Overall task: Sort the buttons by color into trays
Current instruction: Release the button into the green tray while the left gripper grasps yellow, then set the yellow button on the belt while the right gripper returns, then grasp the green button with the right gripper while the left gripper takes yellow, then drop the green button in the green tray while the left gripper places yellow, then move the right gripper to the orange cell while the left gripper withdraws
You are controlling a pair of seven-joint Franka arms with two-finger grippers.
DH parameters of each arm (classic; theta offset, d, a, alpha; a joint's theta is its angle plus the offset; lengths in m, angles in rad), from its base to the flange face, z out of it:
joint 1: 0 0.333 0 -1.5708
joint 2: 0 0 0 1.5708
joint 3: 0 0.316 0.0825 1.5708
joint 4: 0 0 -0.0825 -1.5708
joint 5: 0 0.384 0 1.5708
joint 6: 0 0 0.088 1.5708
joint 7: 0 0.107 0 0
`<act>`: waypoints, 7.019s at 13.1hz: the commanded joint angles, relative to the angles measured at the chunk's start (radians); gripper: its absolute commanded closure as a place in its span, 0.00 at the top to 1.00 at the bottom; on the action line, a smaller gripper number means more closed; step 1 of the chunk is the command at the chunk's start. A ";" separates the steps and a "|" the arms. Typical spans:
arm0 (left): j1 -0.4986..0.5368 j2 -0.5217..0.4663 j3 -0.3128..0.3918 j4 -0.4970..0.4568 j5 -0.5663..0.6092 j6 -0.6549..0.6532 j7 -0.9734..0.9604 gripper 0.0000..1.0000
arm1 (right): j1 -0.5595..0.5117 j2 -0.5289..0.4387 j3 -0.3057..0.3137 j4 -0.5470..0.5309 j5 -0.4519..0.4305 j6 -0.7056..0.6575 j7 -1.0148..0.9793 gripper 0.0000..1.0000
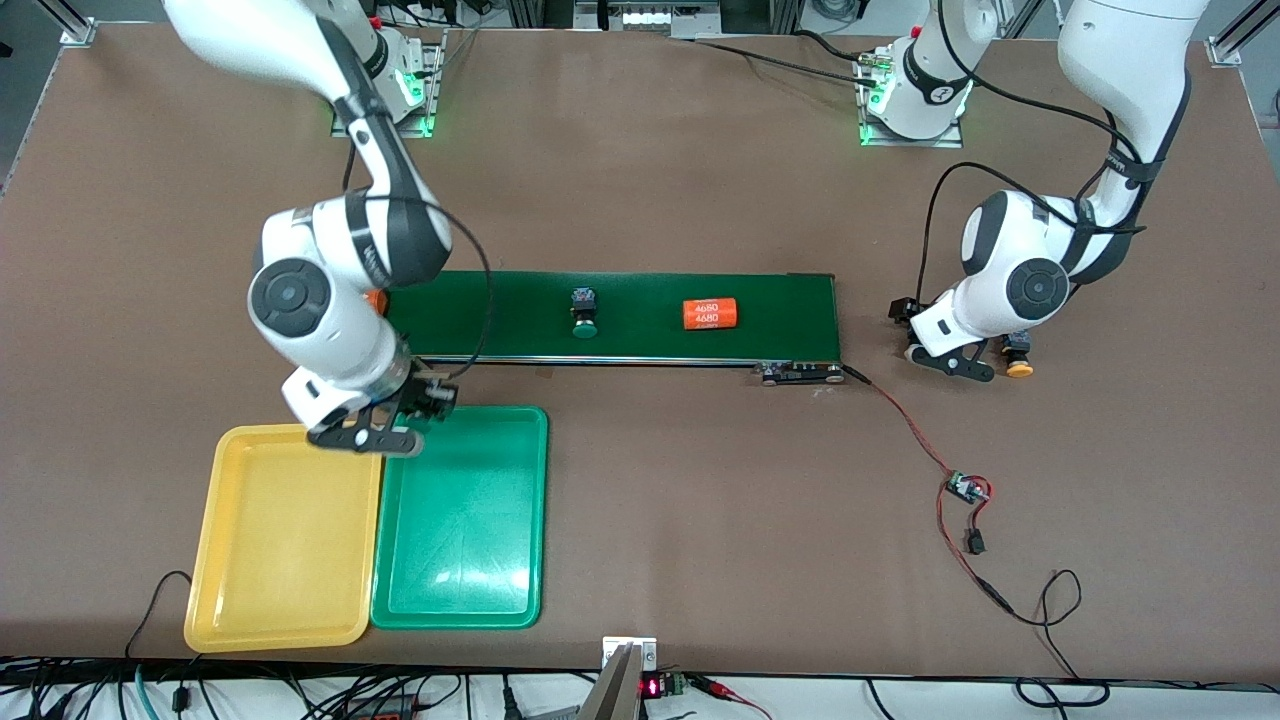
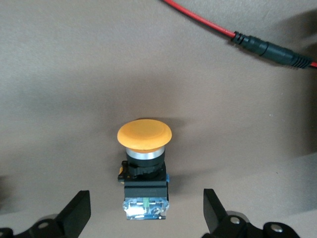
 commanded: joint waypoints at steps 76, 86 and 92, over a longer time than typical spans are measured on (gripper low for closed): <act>0.074 -0.114 -0.144 0.137 0.066 -0.281 0.007 0.34 | -0.195 0.187 0.257 -0.018 -0.138 0.320 -0.006 1.00; -0.010 -0.003 -0.419 0.145 -0.115 -0.088 -0.232 0.34 | -0.175 -0.293 0.268 -0.388 -0.139 0.053 0.118 1.00; -0.003 -0.058 -0.419 0.150 -0.123 -0.092 -0.230 1.00 | -0.169 -0.375 0.334 -0.538 -0.145 0.050 0.289 1.00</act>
